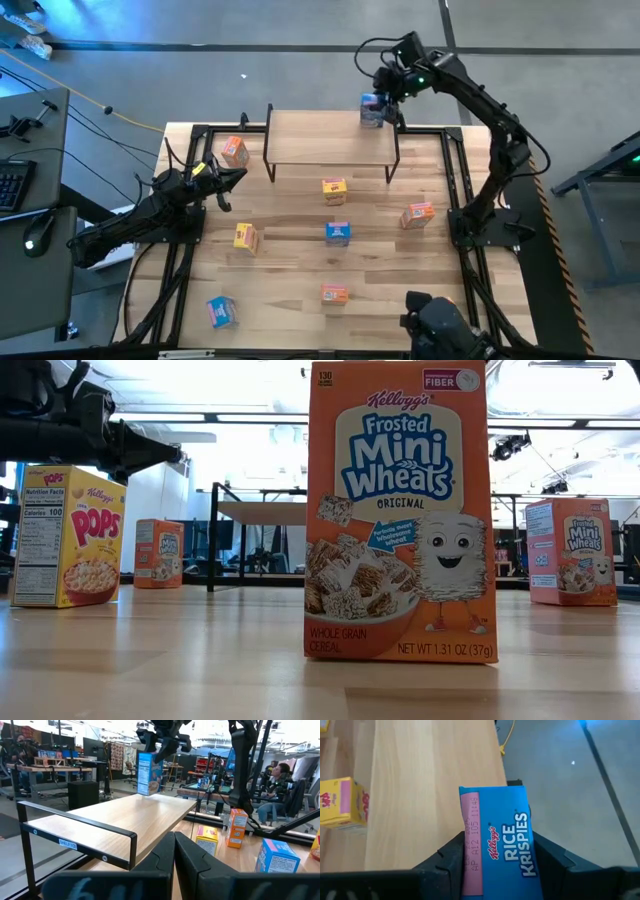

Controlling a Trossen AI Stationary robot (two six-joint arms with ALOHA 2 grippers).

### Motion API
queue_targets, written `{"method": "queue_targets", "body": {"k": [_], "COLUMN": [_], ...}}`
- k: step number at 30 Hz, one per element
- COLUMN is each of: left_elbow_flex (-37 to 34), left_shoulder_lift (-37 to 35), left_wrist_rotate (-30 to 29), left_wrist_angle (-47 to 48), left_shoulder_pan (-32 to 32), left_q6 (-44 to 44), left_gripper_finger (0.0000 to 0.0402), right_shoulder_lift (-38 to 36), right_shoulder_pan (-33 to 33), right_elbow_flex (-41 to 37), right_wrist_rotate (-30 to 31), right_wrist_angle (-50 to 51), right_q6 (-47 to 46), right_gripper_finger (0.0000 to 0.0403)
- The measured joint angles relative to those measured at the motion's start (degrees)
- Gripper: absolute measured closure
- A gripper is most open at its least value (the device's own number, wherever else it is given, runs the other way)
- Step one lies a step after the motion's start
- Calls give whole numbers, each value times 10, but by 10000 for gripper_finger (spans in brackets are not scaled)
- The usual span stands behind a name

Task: Stack cereal on shelf
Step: Put the top right blue cereal box on the shelf

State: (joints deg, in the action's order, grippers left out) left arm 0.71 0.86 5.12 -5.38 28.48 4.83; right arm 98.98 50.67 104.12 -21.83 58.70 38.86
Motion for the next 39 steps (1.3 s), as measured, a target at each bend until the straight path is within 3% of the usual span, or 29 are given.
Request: {"method": "queue_targets", "body": {"k": [10,26,39], "left_elbow_flex": [0,0,0], "left_shoulder_lift": [0,0,0], "left_wrist_rotate": [-1,-1,-2], "left_wrist_angle": [-1,-2,-4], "left_shoulder_pan": [0,0,0], "left_q6": [-4,-5,-5], "left_gripper_finger": [399,398,398], "right_shoulder_lift": [-15,-26,-34], "right_shoulder_pan": [5,3,-12], "right_elbow_flex": [-71,-71,-71], "right_wrist_rotate": [-14,53,82], "right_wrist_angle": [-71,-63,-62], "right_q6": [20,20,0], "right_gripper_finger": [247,189,175]}}
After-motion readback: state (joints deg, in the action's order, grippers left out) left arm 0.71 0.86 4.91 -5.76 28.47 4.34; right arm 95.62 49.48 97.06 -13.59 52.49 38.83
